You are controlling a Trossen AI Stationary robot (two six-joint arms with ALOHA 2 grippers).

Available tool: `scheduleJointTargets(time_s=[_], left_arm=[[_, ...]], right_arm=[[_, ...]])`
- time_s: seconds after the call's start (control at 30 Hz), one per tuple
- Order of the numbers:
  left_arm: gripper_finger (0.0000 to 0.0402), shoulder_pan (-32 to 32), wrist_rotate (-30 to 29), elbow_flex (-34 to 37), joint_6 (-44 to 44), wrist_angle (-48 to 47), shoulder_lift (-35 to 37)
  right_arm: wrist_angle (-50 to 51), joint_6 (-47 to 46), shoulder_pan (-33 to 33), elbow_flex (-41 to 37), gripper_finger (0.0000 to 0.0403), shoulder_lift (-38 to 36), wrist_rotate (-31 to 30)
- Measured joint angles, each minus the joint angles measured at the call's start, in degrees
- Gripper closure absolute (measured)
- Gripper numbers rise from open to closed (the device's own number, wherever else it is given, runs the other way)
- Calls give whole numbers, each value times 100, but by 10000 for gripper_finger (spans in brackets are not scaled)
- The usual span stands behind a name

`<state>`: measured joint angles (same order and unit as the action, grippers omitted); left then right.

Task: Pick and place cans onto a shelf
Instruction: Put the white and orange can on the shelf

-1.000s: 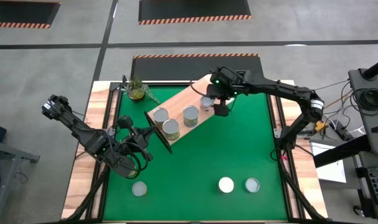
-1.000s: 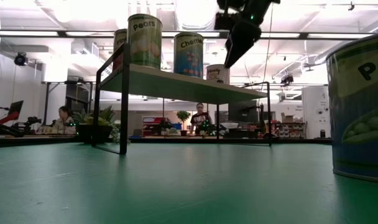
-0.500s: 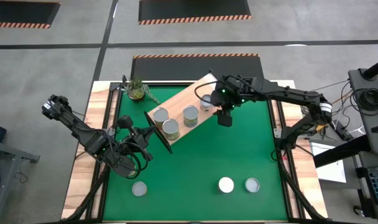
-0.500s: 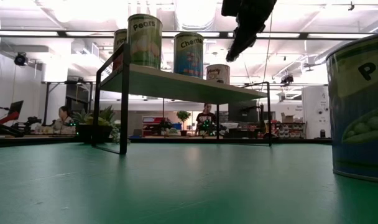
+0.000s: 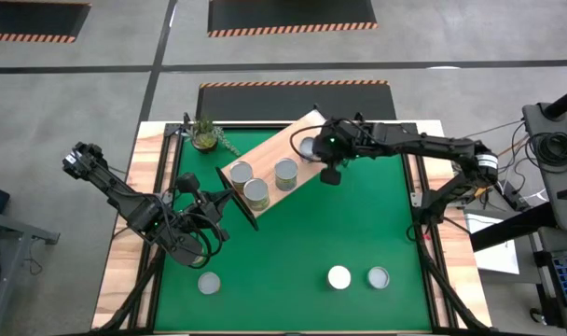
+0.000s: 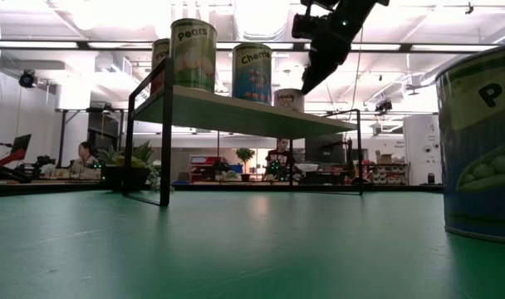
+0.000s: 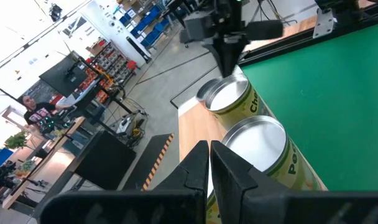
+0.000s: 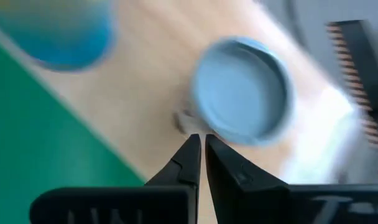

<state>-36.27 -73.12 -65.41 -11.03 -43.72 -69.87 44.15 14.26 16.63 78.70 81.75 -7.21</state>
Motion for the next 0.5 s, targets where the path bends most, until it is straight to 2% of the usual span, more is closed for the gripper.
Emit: scheduleJointTargets(time_s=[0.13,0.4,0.5], left_arm=[[402,0,1,0,0,0,0],[402,-2,2,0,-2,1,0],[402,0,4,0,-2,2,0]], right_arm=[[0,138,70,0,390,-4,-692],[-29,29,67,-26,390,-2,-311],[-150,107,94,-58,390,20,-422]])
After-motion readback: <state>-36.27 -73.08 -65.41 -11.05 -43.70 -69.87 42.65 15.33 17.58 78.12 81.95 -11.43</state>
